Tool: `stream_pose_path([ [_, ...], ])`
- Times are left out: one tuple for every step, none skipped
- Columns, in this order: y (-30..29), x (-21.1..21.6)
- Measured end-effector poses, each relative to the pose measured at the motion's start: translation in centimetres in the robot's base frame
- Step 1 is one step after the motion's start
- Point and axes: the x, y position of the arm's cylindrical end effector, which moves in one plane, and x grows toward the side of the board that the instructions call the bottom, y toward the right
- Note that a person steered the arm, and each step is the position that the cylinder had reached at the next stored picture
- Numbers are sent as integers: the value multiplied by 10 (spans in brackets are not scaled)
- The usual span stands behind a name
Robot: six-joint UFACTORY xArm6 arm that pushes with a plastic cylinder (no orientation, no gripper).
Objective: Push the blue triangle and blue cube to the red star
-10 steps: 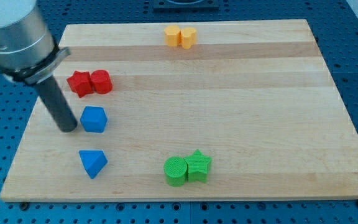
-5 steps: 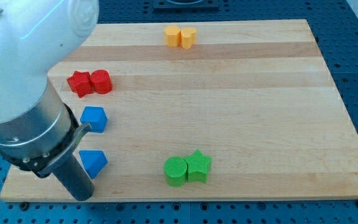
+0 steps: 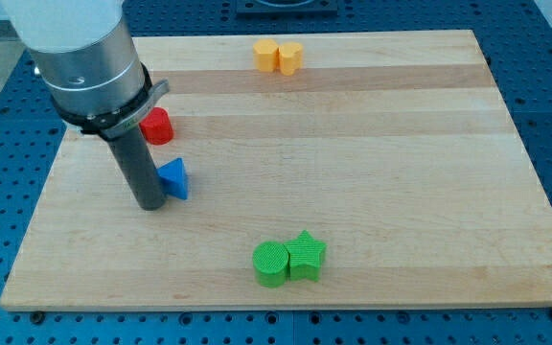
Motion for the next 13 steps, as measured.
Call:
stream_pose_path([
  [0,31],
  [-1,10],
  [-8,-9],
  [-23,-13],
  [-52,-35],
  [-57,-52],
  [-57,-48],
  [-57,-22],
  [-35,57],
  [52,77],
  [88,75],
  [85,50],
  [69,33],
])
